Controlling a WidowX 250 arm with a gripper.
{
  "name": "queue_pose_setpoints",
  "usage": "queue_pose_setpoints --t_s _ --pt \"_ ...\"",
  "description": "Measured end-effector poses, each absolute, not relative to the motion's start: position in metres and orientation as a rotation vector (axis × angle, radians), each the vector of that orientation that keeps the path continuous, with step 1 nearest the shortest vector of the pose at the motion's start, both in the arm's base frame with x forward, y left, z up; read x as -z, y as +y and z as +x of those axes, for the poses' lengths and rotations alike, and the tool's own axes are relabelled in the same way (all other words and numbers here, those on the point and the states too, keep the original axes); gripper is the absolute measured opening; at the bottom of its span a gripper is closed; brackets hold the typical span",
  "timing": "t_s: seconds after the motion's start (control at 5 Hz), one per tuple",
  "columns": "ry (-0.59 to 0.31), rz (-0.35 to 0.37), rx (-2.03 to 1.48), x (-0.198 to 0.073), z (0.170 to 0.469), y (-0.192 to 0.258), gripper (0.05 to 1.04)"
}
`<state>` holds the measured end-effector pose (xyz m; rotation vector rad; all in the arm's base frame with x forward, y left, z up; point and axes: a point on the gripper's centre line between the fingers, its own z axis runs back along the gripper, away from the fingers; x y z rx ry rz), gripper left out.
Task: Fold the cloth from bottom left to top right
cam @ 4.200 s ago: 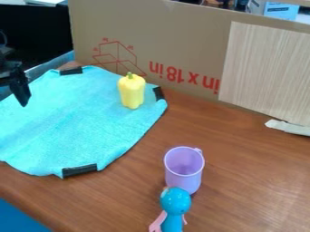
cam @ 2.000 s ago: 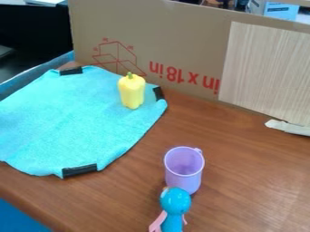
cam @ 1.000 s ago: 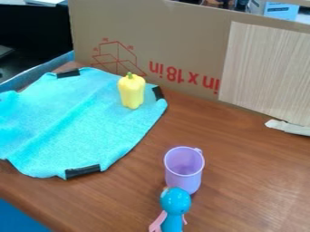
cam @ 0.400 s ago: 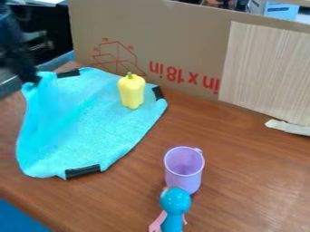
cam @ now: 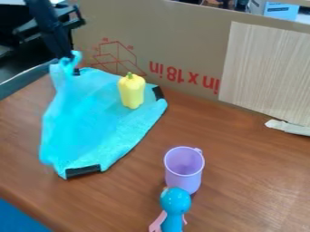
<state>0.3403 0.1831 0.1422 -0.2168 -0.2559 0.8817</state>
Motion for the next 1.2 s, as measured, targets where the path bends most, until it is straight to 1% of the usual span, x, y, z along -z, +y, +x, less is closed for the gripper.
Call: queue_pose_setpoints --t_s 0.2,0.6,0.8,1.2 --pt "-0.287 -0.210 -0.903 -0.146 0.364 0.168 0.053" --pt "-0.299 -0.211 -0.892 -0.145 0.392 0.145 0.053" --pt "-0.313 -0.214 -0.897 -0.149 0.401 0.137 0.053" --pt "-0.309 -0.217 -0.898 -0.146 0.413 0.121 0.052"
